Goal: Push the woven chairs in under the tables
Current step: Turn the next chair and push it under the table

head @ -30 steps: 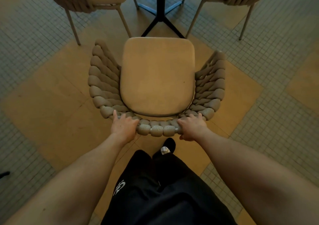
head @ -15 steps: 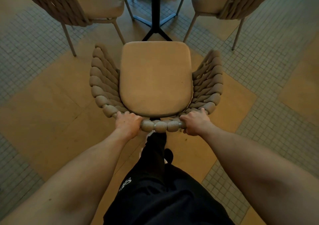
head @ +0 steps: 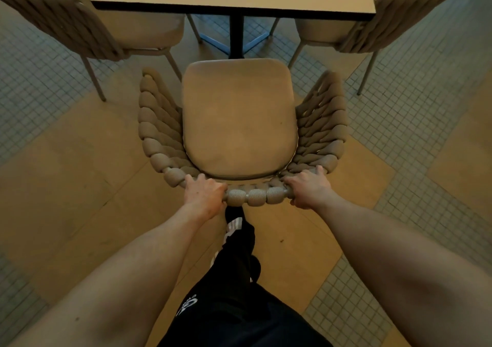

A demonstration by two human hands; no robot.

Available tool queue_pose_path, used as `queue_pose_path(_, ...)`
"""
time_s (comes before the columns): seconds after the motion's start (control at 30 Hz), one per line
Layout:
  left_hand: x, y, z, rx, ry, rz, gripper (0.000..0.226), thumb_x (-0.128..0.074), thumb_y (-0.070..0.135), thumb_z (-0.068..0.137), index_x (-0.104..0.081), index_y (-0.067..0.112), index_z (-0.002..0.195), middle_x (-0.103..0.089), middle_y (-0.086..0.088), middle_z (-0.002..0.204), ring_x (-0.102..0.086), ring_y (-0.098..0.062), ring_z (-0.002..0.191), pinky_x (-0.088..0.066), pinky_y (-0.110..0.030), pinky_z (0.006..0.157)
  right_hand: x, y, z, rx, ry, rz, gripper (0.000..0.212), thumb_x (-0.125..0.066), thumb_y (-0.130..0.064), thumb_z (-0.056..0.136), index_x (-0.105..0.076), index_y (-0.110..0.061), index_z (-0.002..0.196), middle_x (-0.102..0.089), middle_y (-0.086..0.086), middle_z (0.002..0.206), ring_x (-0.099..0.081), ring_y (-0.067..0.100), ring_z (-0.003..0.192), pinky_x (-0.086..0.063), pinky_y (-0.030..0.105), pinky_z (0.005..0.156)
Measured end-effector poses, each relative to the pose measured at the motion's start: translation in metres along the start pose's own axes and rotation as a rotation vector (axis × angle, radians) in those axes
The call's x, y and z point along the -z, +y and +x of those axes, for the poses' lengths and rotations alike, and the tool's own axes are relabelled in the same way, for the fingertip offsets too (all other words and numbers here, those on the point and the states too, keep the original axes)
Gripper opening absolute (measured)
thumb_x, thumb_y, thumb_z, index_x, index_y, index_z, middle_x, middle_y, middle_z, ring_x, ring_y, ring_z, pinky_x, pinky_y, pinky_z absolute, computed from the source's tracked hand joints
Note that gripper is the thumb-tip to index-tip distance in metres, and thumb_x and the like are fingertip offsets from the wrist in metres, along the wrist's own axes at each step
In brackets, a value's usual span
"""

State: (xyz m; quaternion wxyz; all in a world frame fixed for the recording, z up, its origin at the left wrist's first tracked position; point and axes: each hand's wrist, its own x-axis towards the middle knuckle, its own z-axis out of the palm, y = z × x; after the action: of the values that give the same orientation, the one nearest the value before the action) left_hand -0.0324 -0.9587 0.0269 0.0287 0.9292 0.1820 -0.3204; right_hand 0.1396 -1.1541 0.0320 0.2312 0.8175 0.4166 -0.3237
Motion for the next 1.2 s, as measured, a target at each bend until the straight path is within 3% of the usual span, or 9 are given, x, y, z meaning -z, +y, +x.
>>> queue_pose_path(0.27,0.028,-0.019,0.049,0.012,-0.030,-0.006,0.029,-0.055,0.037,0.093,-0.059,0.041,0.122,-0.065,0.005,0.111,-0.050,-0.025,0.113,-0.033,-0.050,0.093,0.034,0.013,0.038,0.002,0.014,0.045,0.033,-0.064,-0.033,0.093,-0.056,-0.031,0.125,-0.062,-0.003,0.121,-0.051,0.023,0.125,-0.017,0.061,0.117)
queue_pose_path(0.47,0.034,-0.008,0.055,0.008,-0.049,-0.009,0.035,-0.053,0.034,0.097,-0.055,0.041,0.130,-0.065,0.006,0.119,-0.046,-0.025,0.122,-0.031,-0.050,0.094,0.039,0.028,0.044,-0.004,-0.038,0.060,0.043,-0.063,-0.032,0.096,-0.052,-0.028,0.137,-0.061,0.001,0.128,-0.047,0.025,0.132,-0.013,0.063,0.119)
queue_pose_path(0.83,0.029,-0.008,0.042,0.017,-0.132,-0.067,0.035,-0.049,0.028,0.100,-0.053,0.038,0.133,-0.061,0.005,0.128,-0.039,-0.025,0.132,-0.027,-0.051,0.105,0.024,0.013,0.028,0.002,-0.090,0.100,0.041,-0.056,-0.021,0.098,-0.049,-0.024,0.137,-0.062,0.003,0.127,-0.045,0.027,0.133,-0.009,0.065,0.119)
queue_pose_path(0.93,0.032,-0.011,0.044,-0.001,-0.137,-0.107,0.033,-0.051,0.030,0.098,-0.053,0.034,0.131,-0.060,0.002,0.129,-0.040,-0.025,0.131,-0.024,-0.052,0.110,0.025,0.018,0.031,0.023,-0.098,0.101,0.041,-0.059,-0.027,0.097,-0.047,-0.024,0.136,-0.061,0.003,0.129,-0.044,0.028,0.134,-0.008,0.066,0.118)
queue_pose_path(1.1,0.038,-0.009,0.038,0.000,-0.174,-0.190,0.037,-0.051,0.035,0.095,-0.053,0.029,0.131,-0.058,0.000,0.129,-0.040,-0.025,0.133,-0.016,-0.054,0.117,0.030,0.027,0.025,0.083,-0.109,0.175,0.053,-0.062,-0.036,0.095,-0.042,-0.025,0.142,-0.055,0.003,0.139,-0.040,0.030,0.135,-0.017,0.063,0.117)
queue_pose_path(1.2,0.043,-0.008,0.035,0.041,-0.138,-0.262,0.048,-0.051,0.037,0.095,-0.047,0.028,0.142,-0.054,0.000,0.137,-0.039,-0.024,0.136,-0.021,-0.052,0.116,0.040,0.034,0.021,0.074,-0.062,0.210,0.056,-0.059,-0.042,0.095,-0.040,-0.025,0.146,-0.052,0.002,0.143,-0.040,0.030,0.133,-0.028,0.057,0.112)
